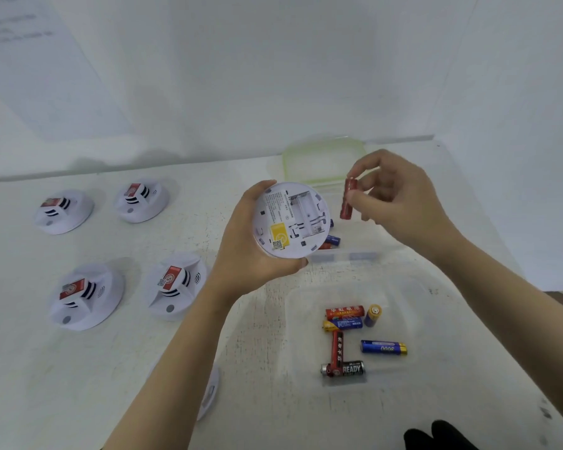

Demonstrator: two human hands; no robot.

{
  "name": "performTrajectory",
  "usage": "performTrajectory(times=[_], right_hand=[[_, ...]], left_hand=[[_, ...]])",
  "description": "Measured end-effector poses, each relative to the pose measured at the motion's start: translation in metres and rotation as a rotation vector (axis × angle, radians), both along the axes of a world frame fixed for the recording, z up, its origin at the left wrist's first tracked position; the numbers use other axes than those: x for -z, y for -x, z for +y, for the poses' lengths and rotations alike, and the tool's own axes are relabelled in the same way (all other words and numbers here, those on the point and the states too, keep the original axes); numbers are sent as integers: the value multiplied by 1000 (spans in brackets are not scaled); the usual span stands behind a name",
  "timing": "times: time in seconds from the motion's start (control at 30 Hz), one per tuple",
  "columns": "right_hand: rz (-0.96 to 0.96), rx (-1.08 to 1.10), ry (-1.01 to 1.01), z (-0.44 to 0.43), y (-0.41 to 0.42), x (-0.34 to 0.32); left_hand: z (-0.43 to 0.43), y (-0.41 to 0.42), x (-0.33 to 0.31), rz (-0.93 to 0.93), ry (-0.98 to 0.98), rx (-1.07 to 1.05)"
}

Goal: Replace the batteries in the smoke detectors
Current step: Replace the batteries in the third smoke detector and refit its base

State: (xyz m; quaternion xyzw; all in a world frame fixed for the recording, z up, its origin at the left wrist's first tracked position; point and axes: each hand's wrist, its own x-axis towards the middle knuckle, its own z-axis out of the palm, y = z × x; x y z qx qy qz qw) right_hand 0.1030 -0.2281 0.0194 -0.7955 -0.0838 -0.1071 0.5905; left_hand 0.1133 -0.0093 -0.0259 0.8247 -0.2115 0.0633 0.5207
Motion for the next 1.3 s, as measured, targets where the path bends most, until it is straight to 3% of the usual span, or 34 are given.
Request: performTrajectory(times=[0.13, 0.3, 0.5, 0.73, 1.1, 1.3], right_hand=[[-132, -5, -54, 13, 18, -4], [-319, 3, 286, 19, 21, 5], [-421, 37, 487, 15, 17, 11], [-169, -159, 315, 16, 25, 8], [-376, -82, 387, 23, 25, 20], [-383, -105, 430, 25, 23, 19]], left_hand=[[-4, 4, -4, 2, 25, 77], [-8, 9, -9, -20, 38, 136], [-7, 14, -11, -15, 37, 149], [-6, 18, -15, -16, 74, 147], [-4, 26, -12, -27, 91, 144], [-5, 29, -5, -11, 124, 141]])
